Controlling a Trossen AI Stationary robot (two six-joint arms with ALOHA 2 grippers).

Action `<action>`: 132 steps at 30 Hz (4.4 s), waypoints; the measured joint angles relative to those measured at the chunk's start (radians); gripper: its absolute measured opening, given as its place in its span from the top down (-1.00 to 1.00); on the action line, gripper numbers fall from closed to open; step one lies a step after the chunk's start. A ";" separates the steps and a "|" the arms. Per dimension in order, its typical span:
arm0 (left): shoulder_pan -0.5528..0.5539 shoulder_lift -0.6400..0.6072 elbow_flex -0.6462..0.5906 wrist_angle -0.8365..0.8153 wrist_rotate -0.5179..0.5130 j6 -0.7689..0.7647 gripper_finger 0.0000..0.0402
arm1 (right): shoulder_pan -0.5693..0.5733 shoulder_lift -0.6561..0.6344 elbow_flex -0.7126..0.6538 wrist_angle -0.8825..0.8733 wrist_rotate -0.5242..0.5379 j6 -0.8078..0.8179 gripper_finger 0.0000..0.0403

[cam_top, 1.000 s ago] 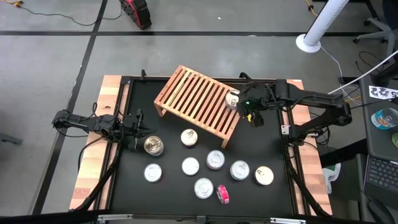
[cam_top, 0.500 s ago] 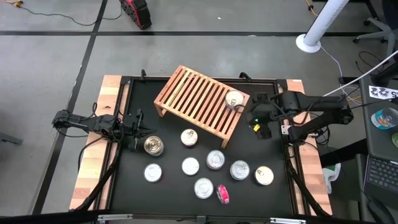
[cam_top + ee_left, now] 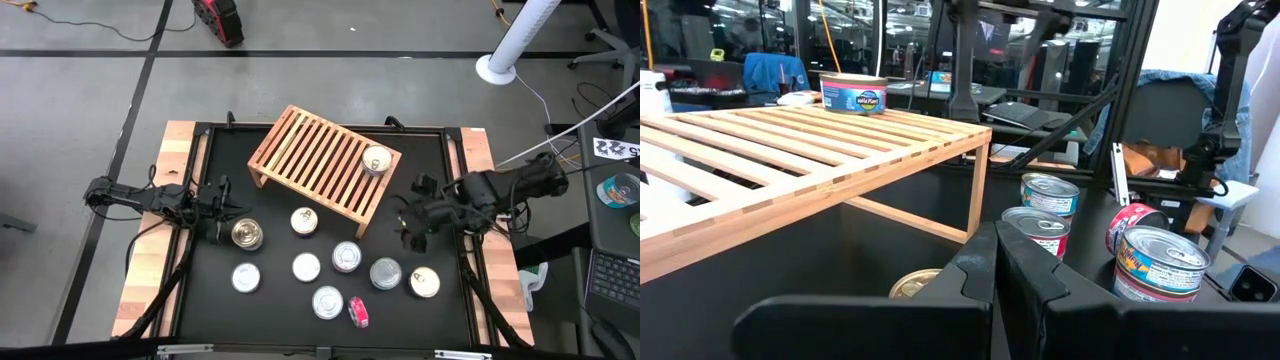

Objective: Stack canned seafood by type on shelf
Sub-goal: Put the red tuna can on the shelf

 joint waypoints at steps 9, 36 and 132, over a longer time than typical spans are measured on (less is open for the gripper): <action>0.000 0.000 0.000 0.000 0.000 -0.275 0.97 | 0.231 -0.001 -0.019 -0.002 -0.011 0.013 -0.86; 0.000 0.000 0.000 0.000 0.000 -0.286 0.97 | 0.448 0.051 -0.417 0.780 0.245 0.574 -0.86; 0.000 0.006 0.000 0.000 0.007 -0.288 0.97 | 0.256 0.438 0.122 0.529 0.036 0.520 0.32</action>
